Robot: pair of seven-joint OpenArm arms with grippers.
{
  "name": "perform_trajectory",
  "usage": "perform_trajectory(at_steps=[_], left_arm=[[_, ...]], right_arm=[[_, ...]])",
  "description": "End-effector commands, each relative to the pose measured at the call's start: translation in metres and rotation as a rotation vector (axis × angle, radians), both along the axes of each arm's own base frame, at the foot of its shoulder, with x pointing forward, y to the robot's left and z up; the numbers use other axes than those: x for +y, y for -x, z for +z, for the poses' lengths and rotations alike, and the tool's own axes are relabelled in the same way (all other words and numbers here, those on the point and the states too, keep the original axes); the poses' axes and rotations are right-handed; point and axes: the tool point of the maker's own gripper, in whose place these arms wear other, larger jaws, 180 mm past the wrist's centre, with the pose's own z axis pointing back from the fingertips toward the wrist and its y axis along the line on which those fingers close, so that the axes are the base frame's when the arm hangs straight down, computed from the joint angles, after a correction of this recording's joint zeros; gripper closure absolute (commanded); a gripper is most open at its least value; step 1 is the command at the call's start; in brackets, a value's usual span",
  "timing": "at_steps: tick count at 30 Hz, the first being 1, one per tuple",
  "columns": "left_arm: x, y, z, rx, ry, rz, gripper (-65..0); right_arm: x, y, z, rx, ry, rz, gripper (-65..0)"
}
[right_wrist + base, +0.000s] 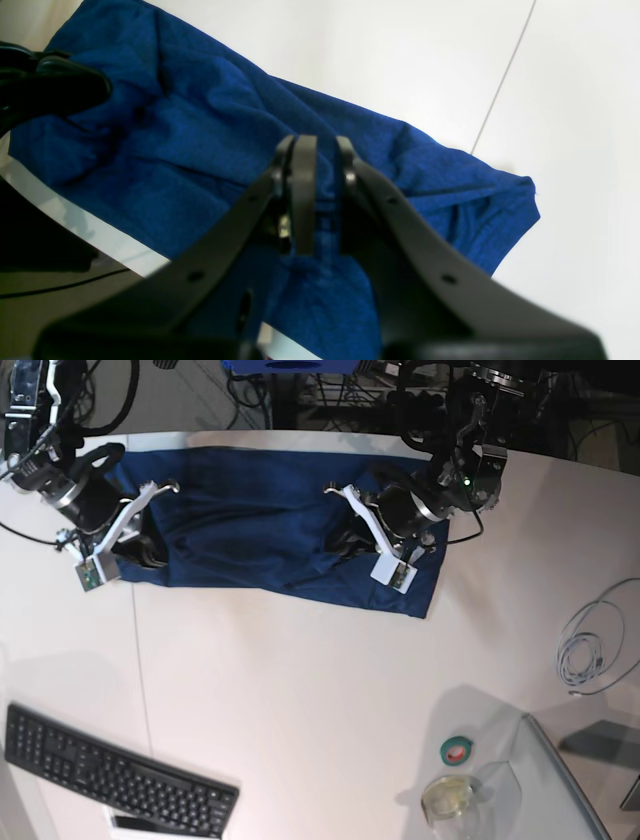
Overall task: Layout the t-shirt on the table in an organized manner, then fold the t-shirt properly
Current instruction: 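Fold both shirt ends toward the middle with both grippers, then press and smooth the folded end with the left gripper near the middle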
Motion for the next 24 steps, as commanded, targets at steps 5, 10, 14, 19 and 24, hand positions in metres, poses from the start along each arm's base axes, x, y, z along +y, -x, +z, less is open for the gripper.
perform_trajectory(at_steps=[5,10,14,19,24], left_arm=[[-0.027,0.002,0.008,-0.024,0.042,-0.072,0.0],[-0.031,0.007,-0.007,0.019,0.03,-0.093,0.0],[-0.03,0.006,-0.006,0.015,0.031,-0.09,0.0],[-0.032,0.005,-0.004,0.012,0.037,-0.09,-18.1],[-0.036,0.003,0.006,-0.013,0.052,-0.096,-27.5]], right_arm=[[0.0,-0.005,0.005,-0.028,-0.022,-0.002,-6.3],[-0.001,-0.003,-0.001,-0.011,-0.026,-0.007,-6.3],[-0.001,-0.003,-0.001,-0.009,-0.025,-0.006,-6.3],[-0.001,-0.004,0.0,-0.014,-0.025,-0.006,-6.3],[-0.001,-0.005,0.001,-0.016,-0.025,-0.006,-6.3]])
